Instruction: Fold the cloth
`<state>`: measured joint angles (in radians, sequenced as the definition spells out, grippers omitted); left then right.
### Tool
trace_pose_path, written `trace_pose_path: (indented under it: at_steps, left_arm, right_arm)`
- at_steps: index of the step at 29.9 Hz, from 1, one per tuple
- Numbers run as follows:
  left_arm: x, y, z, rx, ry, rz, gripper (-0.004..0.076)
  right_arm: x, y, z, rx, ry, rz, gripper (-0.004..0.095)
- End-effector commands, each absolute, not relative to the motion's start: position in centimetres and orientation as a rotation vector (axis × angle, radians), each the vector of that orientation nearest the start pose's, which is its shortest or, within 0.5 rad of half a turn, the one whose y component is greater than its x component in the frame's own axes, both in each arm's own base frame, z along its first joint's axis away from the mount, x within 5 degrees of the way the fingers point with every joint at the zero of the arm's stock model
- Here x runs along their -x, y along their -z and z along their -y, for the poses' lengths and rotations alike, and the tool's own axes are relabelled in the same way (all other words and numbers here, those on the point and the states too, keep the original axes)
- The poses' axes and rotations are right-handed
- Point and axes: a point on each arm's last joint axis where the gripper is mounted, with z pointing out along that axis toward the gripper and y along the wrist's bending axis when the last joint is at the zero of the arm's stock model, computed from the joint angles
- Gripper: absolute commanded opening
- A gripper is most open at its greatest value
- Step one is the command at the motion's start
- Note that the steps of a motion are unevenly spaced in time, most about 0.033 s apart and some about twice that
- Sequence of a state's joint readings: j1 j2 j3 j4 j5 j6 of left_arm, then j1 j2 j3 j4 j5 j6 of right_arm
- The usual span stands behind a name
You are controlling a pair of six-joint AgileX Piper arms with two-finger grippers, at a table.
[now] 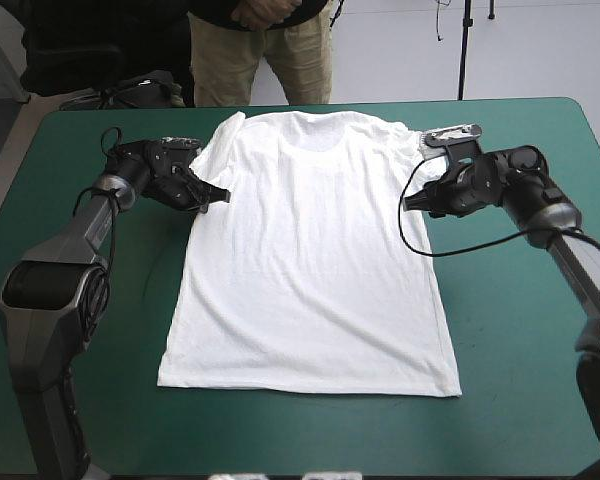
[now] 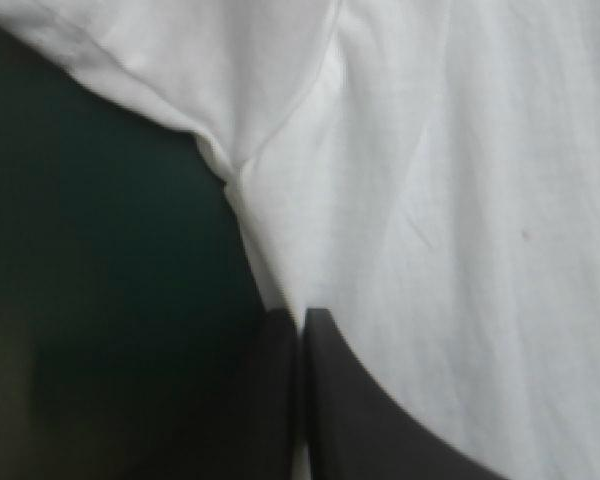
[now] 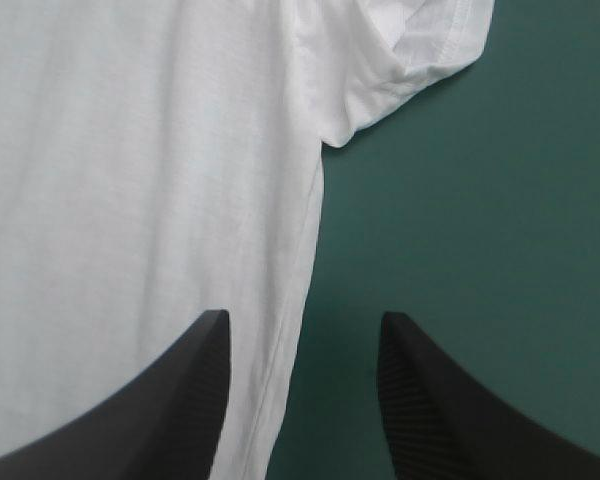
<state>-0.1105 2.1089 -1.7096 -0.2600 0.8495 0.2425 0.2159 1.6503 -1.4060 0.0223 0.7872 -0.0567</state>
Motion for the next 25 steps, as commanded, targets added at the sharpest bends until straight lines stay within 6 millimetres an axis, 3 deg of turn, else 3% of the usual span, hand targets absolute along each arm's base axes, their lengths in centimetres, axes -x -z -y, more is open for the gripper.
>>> trace_pose_path:
  at_steps: [1, 7, 13, 17, 23, 25]
  left_arm:
    - [-45.0, -22.5, 7.5, -0.304, 0.317, -2.679, -0.0017]
    - [-45.0, -22.5, 7.5, -0.323, 0.312, -2.673, -0.0017]
    - [-45.1, -22.5, 7.5, -0.333, 0.307, -2.665, -0.0017]
    - [-45.1, -22.6, 7.4, -0.332, 0.306, -2.661, -0.0017]
    - [-45.2, -22.6, 7.4, -0.33, 0.297, -2.647, -0.0017]
    - [-45.3, -22.9, 7.4, -0.324, 0.295, -2.628, -0.0017]
  right_arm:
    - [-37.8, -31.4, -8.2, 0.336, -0.11, -2.477, 0.0478]
    - [-41.4, -27.6, -8.9, 0.352, -0.104, -2.576, 0.0525]
    - [-43.7, -25.4, -9.6, 0.344, -0.134, -2.619, 0.0507]
    - [-44.1, -25.1, -9.9, 0.362, -0.166, -2.63, 0.0378]
    - [-43.9, -25.0, -10.1, 0.456, -0.168, -2.632, -0.0014]
    - [-43.9, -25.0, -10.0, 0.46, -0.161, -2.634, -0.0017]
